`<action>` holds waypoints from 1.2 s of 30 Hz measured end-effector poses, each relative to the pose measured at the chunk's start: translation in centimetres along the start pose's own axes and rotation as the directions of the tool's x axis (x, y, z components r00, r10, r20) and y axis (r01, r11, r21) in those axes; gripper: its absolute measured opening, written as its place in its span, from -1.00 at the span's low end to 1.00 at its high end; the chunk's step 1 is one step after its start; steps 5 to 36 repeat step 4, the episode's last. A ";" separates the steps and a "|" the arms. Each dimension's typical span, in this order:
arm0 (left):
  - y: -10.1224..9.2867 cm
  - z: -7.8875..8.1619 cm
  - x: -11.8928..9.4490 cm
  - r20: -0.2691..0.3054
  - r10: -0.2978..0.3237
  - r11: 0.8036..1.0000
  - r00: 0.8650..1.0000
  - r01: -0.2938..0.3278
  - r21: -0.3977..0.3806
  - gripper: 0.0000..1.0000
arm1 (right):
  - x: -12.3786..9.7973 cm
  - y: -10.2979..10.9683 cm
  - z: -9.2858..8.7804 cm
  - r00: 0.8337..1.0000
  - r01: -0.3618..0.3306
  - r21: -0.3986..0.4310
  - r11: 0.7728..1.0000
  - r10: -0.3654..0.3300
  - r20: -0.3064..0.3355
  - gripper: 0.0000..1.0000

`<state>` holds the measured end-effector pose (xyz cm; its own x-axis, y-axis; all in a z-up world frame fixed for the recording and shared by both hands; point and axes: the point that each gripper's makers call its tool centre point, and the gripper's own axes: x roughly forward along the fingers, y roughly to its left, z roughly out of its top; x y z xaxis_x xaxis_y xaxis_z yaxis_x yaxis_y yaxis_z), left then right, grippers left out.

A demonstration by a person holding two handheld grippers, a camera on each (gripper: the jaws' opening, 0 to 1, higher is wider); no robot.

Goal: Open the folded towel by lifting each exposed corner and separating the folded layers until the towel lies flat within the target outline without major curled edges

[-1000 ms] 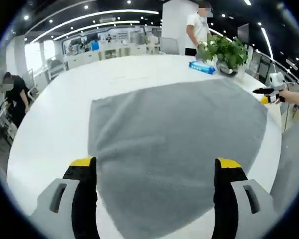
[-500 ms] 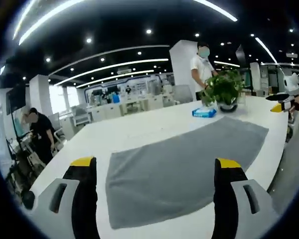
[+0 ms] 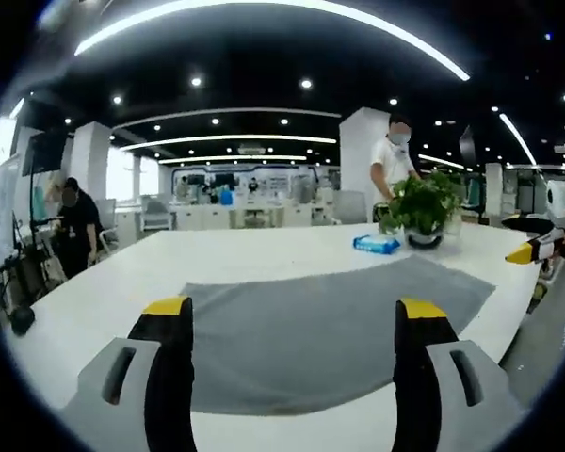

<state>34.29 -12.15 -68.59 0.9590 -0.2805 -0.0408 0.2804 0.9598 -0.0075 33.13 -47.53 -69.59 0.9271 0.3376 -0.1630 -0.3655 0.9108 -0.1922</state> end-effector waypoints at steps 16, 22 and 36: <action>-1.5 0.0 0.6 -0.015 -0.039 0.999 0.999 0.038 -0.015 0.78 | -0.1 -0.3 -0.5 1.000 0.019 0.005 1.000 -0.018 -0.023 1.00; -1.5 0.0 0.6 -0.015 -0.039 0.999 0.999 0.038 -0.015 0.78 | -0.1 -0.3 -0.5 1.000 0.019 0.005 1.000 -0.018 -0.023 1.00; -1.5 0.0 0.6 -0.015 -0.039 0.999 0.999 0.038 -0.015 0.78 | -0.1 -0.3 -0.5 1.000 0.019 0.005 1.000 -0.018 -0.023 1.00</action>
